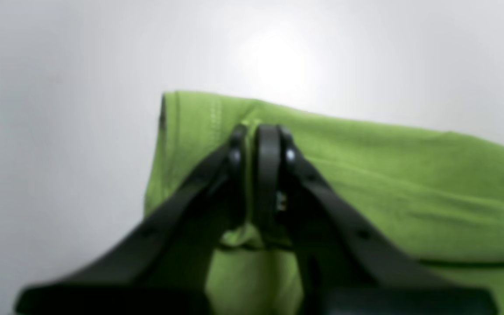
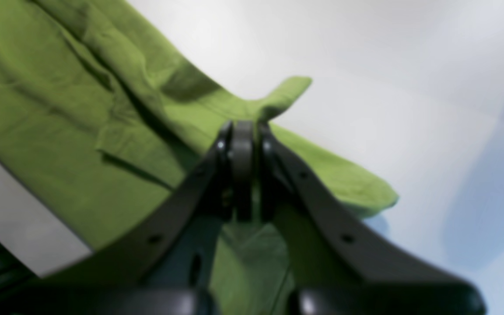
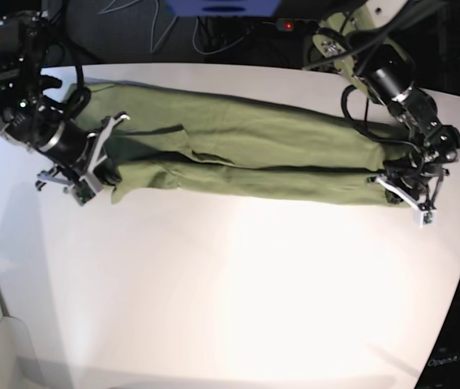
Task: Fold the T-shirt properly
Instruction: 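Lower the folded hem onto the shirt and adjust with both grippers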
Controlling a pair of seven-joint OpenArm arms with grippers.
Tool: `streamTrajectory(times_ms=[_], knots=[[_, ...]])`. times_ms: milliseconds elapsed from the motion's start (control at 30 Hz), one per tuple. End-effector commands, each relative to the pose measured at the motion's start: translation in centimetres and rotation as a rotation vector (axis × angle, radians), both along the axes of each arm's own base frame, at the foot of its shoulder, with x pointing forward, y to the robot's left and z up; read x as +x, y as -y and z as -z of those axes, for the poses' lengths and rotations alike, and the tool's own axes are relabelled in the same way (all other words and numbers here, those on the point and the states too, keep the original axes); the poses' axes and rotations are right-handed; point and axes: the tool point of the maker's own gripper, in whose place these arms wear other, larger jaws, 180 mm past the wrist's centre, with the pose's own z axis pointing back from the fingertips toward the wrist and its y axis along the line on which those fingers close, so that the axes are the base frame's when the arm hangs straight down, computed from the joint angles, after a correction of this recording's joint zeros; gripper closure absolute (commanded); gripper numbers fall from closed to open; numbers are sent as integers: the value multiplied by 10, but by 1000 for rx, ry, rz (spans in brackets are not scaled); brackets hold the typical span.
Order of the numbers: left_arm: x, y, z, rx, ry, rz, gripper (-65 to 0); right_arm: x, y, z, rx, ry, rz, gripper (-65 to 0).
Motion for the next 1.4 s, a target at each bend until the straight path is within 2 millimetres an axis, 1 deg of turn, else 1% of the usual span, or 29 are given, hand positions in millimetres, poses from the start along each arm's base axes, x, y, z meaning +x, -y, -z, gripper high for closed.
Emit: streamTrajectory(times_ms=[0,100,200,267,433,533,700,767,900,1000,1067,1167,1300,1367], knots=[[-31,-20,12,62,-133,-36,-23,-3,-3,-7,24,30,-10,-7],[-38,-34,0,107,-119,-61,-23,-19,-6,1,60,15,-1,-7],[-48,-40,-4,131,-162,-70,-23,-30,-6,7,83,3,18,-7],[-50,-45,-10,150,-167,-78,-23,-37,-8,9,98,-2,18,-7],[-49,-46,-13,157,-168,-81,-23,-46,-10,13,118,-8,20,-7],[-49,-45,-12,157,-172,-77,-23,-50,-9,18,95,-14,22,-7],[-53,-45,-10,153,-199,-78,-23,-52,-9,24,53,-13,29,-7],[-57,-50,-16,170,-215,-89,-23,-52,-11,25,48,-14,33,-7],[-61,-64,-46,247,-212,-127,-23,-51,-10,27,27,-11,36,-6],[-64,-69,-65,285,-207,-154,-23,-50,-10,27,29,-11,36,-6],[-60,-67,-72,305,-191,-138,-23,-50,-10,27,29,-11,36,-6],[-57,-62,-74,318,-191,-114,-23,-50,-10,27,29,-11,36,-6],[-57,-56,-71,312,-198,-106,-23,-50,-10,27,28,-8,36,-6],[-65,-54,-65,310,-218,-100,-23,-47,-9,25,26,-3,36,-6]])
